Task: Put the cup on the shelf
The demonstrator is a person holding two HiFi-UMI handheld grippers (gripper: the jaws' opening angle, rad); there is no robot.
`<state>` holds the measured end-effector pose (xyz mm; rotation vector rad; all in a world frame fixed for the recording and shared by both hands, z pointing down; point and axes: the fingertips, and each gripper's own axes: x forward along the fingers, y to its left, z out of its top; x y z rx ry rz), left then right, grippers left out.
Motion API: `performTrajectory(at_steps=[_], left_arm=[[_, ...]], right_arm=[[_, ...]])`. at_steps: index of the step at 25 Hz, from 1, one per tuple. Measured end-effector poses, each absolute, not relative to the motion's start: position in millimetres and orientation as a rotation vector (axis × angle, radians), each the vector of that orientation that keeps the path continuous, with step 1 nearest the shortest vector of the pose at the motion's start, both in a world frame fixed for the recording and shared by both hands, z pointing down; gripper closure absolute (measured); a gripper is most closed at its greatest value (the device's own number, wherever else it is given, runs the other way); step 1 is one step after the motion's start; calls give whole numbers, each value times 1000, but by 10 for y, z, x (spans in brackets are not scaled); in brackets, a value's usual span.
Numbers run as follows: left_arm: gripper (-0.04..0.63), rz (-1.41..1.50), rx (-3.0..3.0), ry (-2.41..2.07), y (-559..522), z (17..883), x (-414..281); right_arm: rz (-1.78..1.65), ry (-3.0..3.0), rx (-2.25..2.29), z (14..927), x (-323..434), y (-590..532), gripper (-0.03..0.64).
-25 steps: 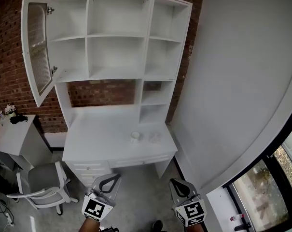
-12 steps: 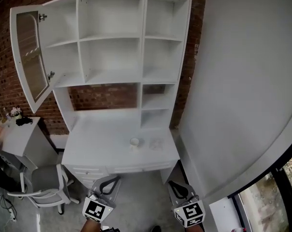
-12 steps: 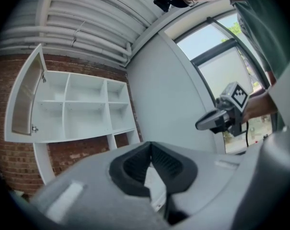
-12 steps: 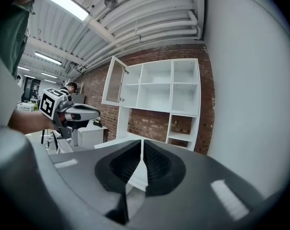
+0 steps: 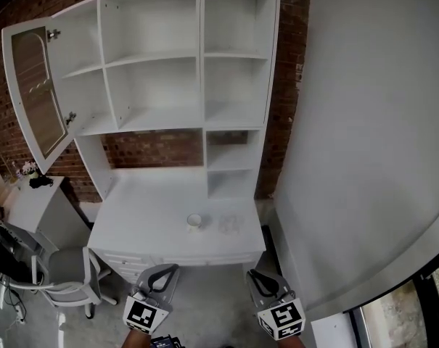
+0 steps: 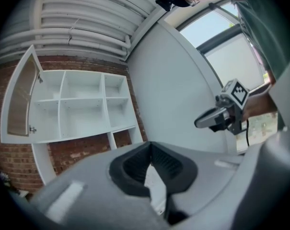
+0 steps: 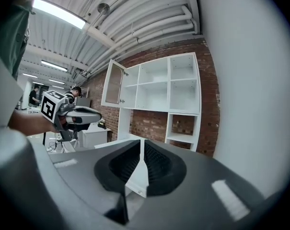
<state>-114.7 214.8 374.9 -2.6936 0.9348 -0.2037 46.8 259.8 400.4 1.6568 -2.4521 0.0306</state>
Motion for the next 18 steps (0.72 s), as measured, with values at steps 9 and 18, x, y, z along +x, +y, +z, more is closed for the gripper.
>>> performTrajectory(at_steps=[9, 18], left_arm=[[594, -236, -2688, 940, 1919, 3767, -803], [594, -241, -2733, 832, 1287, 3894, -645]], right_arm=[[62, -2474, 1654, 4090, 796, 2346, 579], [107, -2396, 1732, 4196, 920, 1877, 572]])
